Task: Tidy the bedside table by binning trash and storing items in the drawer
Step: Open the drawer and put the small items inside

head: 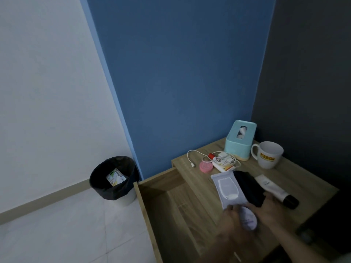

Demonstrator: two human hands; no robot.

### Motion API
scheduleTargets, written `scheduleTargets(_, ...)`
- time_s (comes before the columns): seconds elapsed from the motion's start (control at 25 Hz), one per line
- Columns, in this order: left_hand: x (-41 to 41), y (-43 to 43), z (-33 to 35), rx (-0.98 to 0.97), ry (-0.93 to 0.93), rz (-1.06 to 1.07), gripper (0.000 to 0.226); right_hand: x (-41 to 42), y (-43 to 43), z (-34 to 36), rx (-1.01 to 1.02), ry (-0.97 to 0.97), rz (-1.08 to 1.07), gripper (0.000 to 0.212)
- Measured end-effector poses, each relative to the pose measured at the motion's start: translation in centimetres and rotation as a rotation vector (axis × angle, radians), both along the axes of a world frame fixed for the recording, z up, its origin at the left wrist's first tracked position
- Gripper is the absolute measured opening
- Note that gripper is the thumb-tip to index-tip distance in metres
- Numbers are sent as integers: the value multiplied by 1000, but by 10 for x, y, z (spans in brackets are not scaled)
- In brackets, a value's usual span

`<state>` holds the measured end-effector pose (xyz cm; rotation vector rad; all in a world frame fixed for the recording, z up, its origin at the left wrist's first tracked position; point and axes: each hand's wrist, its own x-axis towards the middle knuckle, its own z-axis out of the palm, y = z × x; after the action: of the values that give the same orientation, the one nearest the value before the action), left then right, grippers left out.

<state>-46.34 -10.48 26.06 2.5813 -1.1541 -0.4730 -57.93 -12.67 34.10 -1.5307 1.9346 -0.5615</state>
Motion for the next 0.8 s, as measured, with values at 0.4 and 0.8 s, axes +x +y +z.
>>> scheduleTargets(0.4,91,64,72,-383,436,-275,74,23,9,16,-104,-96,-186,44)
scheduleTargets(0.8,161,77,32,-377,576,167,64,174,58,-7,-316,-43,243,60)
